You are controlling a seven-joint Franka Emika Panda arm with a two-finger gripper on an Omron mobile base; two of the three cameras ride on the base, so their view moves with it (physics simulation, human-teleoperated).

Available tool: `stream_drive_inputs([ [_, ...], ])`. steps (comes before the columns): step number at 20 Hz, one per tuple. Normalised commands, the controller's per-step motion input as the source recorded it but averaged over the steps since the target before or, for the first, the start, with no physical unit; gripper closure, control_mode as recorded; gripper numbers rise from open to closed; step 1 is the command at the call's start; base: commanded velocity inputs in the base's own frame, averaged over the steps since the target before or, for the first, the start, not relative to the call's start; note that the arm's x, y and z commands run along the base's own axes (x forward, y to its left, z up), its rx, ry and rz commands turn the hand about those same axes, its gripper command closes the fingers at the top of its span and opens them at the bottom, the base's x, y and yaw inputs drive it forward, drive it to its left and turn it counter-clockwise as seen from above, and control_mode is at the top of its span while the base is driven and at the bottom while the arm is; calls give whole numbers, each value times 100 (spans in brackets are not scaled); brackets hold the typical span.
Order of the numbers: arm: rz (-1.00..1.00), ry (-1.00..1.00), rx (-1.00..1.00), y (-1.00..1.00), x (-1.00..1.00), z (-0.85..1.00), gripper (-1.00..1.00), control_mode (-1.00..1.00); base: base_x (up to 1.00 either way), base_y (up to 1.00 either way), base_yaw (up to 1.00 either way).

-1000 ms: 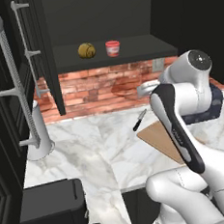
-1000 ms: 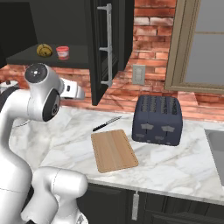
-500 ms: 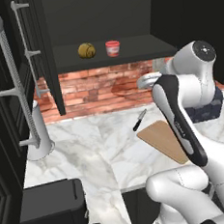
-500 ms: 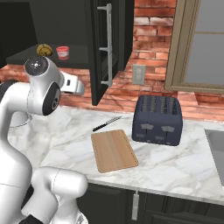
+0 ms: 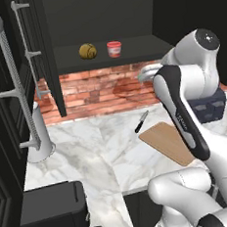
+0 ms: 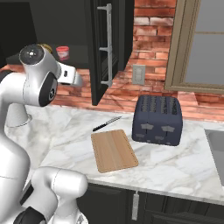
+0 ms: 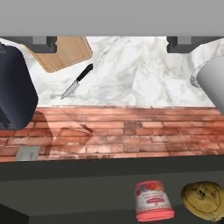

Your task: Pick the bread, place it on the cutting board, pick the jam, place it on the counter, and close the cabinet.

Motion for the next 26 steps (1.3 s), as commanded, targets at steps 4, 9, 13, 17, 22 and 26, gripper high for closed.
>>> stream_drive_inputs([
  [4,0,0,0,36,0,7,-100,-100,0,0,0],
  [9,0,-2,0,30,0,5,-100,-100,0,0,0],
  [13,0,-2,0,31,0,2,-100,-100,0,0,0],
  [17,0,-1,0,21,0,1,-100,-100,0,0,0],
  [22,0,0,0,5,1,0,-100,-100,0,0,0],
  [26,0,0,0,0,8,1,-100,-100,0,0,0],
])
